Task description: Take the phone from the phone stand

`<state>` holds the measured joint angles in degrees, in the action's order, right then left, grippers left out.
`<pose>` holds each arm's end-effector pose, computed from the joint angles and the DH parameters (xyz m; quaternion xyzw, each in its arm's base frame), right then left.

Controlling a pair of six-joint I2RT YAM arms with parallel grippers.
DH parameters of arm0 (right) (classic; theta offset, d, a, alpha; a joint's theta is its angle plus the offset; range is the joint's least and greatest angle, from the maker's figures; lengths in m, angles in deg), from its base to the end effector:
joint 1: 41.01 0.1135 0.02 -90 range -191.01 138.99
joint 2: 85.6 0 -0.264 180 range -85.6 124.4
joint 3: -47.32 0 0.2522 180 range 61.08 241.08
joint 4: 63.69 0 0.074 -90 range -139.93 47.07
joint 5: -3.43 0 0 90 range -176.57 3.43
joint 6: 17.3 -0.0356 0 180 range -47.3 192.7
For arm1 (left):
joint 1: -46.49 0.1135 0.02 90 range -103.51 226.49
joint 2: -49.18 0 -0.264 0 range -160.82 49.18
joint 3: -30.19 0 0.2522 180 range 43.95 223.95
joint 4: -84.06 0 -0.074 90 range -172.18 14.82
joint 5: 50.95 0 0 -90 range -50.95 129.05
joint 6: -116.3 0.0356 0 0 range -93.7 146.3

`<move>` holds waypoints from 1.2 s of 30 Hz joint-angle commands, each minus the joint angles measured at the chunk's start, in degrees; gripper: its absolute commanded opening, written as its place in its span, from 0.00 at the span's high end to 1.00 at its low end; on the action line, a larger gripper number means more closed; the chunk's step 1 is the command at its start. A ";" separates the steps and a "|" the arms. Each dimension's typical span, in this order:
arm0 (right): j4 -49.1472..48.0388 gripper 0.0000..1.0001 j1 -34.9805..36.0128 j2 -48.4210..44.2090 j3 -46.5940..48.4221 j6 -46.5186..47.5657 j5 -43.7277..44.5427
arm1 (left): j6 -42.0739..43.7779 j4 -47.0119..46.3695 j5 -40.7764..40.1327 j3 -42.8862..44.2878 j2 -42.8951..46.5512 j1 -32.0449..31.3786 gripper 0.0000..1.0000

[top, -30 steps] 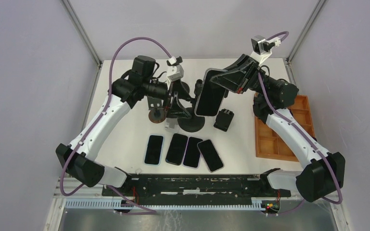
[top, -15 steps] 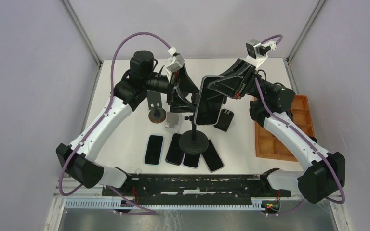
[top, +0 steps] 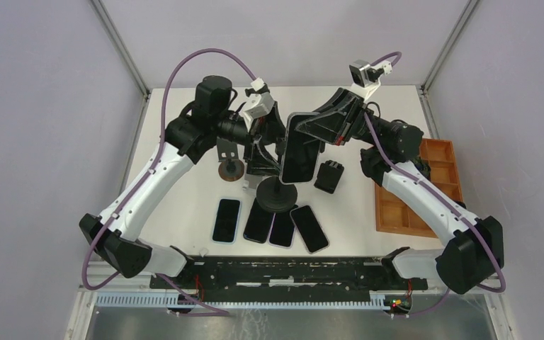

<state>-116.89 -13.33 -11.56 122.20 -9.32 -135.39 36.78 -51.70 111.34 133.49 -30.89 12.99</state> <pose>0.2150 0.1430 0.4499 -0.2214 0.4296 0.7816 0.3943 0.2193 -0.1858 0.4426 0.5589 0.4920 -0.5676 0.3511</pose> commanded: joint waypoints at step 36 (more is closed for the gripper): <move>25.58 0.54 6.94 -1.69 4.96 24.66 -10.95 | 36.33 38.54 0.39 11.02 -2.45 -0.60 0.98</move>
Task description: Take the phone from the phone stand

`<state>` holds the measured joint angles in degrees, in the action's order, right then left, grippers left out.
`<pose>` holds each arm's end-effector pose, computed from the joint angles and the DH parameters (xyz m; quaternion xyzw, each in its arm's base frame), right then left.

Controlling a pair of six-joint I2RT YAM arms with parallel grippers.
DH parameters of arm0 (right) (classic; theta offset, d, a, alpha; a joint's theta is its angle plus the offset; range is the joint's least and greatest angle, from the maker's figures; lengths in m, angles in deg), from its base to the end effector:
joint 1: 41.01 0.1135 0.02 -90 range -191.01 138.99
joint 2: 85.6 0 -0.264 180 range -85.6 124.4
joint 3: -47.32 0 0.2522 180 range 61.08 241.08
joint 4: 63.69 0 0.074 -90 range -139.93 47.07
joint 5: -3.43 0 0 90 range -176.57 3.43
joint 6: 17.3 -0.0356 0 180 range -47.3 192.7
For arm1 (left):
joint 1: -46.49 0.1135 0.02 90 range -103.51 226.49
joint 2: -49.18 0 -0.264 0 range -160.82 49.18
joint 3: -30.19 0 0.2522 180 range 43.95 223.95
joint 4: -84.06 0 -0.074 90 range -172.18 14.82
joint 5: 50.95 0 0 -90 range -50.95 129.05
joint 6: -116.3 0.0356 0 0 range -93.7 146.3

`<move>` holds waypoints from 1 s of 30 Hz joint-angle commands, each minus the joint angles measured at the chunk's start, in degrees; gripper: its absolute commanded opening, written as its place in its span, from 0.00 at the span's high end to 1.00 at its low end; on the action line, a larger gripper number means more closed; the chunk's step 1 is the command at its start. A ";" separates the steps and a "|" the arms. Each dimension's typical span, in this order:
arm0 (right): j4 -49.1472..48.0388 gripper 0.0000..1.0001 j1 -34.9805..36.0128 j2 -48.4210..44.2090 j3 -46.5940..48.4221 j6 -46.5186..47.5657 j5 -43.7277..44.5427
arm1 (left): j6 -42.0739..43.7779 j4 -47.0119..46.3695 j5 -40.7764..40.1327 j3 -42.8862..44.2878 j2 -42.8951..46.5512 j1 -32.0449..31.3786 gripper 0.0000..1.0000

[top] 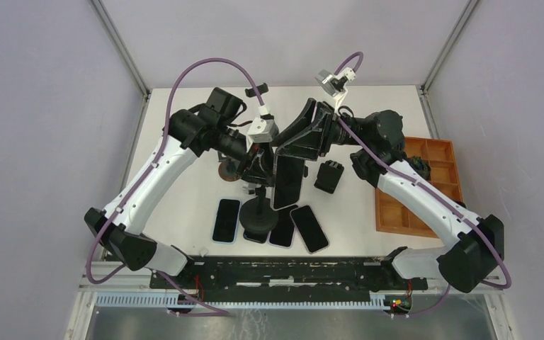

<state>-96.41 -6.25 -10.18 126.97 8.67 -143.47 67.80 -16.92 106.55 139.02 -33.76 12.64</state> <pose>0.2128 0.1840 0.4438 -0.3132 0.4876 0.7357 0.3505 0.2034 -0.1760 0.4155 0.6212 0.5170 -0.5083 0.2975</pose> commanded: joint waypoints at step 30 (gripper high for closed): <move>8.57 1.00 -1.99 -2.50 6.93 9.49 0.66 | 8.47 6.83 3.00 4.61 2.24 -0.52 0.98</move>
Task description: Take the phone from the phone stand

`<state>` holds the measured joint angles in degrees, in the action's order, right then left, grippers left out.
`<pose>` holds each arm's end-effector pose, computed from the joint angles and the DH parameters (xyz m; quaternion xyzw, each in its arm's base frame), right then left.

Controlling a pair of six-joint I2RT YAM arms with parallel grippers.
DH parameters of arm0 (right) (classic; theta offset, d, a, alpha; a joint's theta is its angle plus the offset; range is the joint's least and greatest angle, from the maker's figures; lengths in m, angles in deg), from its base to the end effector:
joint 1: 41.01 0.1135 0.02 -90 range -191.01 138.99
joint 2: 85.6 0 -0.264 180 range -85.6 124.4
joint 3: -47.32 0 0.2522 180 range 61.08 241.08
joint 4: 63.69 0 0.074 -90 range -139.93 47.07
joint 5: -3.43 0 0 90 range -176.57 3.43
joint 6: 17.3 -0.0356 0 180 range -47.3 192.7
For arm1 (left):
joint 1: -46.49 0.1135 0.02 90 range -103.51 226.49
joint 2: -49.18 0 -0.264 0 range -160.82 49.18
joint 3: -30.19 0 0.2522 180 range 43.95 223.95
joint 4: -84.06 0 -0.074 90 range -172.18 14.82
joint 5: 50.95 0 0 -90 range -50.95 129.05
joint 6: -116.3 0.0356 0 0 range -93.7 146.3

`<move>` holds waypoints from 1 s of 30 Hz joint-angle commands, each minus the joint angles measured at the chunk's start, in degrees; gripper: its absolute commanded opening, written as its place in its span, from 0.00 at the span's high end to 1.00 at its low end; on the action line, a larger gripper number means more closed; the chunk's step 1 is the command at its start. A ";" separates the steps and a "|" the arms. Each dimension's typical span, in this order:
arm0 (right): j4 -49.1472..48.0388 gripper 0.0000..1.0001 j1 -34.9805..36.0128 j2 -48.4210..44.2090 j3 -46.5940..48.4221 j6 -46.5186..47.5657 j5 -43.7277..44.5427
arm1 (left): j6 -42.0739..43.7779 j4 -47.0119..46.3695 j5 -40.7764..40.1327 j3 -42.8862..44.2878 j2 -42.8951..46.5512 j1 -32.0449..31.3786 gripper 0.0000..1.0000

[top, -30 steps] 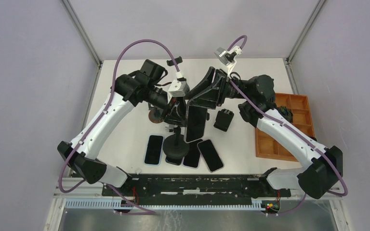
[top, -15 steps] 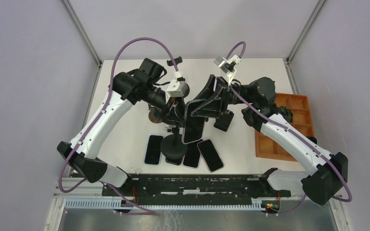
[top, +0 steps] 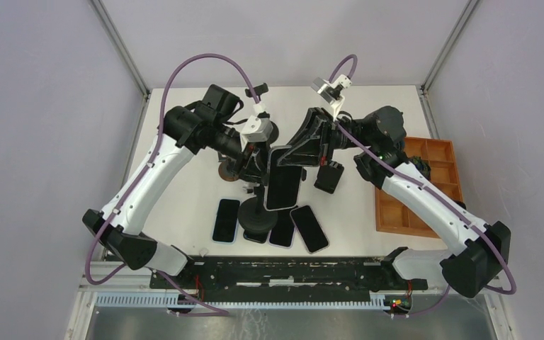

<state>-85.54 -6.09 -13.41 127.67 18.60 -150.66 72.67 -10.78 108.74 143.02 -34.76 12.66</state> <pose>0.2001 0.1788 0.4454 -0.3825 0.4944 0.7038 0.3376 0.1981 -0.1730 0.4261 0.6327 0.4940 -0.5175 0.2964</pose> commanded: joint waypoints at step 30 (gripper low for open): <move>-20.67 1.00 -16.38 -1.48 8.77 -17.40 12.56 | 17.56 6.40 -12.58 -5.47 5.00 -5.37 0.98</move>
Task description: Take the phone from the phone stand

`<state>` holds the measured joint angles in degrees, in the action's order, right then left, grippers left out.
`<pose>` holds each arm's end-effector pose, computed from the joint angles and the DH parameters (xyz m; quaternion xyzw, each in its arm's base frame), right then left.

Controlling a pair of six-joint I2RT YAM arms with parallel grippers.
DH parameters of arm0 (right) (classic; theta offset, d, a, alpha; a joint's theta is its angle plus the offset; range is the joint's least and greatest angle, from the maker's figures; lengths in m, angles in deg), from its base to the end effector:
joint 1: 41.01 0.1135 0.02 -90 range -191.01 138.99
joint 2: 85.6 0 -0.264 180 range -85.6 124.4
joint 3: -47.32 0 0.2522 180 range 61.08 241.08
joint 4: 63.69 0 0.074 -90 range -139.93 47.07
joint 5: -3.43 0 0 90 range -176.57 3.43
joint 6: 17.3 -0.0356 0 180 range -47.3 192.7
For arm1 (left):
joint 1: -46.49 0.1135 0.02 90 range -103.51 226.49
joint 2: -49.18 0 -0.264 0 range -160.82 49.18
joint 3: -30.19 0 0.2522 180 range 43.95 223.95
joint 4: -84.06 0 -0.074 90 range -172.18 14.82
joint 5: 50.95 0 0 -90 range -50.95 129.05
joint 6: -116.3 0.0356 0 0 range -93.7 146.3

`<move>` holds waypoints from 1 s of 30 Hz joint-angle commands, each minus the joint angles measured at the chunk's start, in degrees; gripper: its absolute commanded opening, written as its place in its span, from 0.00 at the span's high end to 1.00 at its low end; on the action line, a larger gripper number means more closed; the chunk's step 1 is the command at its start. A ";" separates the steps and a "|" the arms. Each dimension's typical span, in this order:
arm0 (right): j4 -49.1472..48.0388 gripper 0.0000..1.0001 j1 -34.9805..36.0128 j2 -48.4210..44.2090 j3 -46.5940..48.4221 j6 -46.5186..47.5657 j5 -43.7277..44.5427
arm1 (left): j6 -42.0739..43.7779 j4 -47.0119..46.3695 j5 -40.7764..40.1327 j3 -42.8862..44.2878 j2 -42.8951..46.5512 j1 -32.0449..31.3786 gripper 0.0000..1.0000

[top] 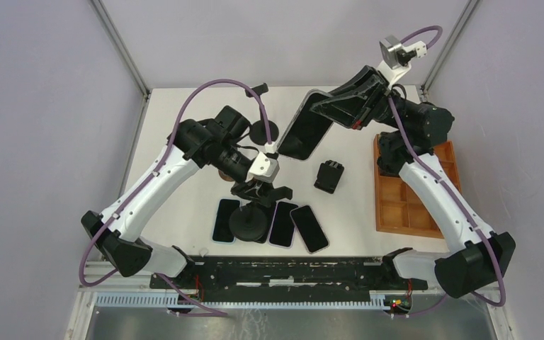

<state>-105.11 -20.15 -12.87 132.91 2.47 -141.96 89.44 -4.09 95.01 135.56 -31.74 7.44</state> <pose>0.2162 0.1137 0.4982 -0.2885 0.4315 0.7014 0.4885 0.1709 -0.1766 0.3919 0.7316 0.4723 -0.4138 0.2652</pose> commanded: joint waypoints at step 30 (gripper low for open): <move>74.60 1.00 -23.67 -18.04 -9.33 43.43 23.41 | -18.40 -31.57 5.08 37.29 -32.82 8.75 0.98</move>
<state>-30.44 -43.77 -29.41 125.24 44.34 -120.89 72.10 -28.62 96.11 168.22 -62.34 14.89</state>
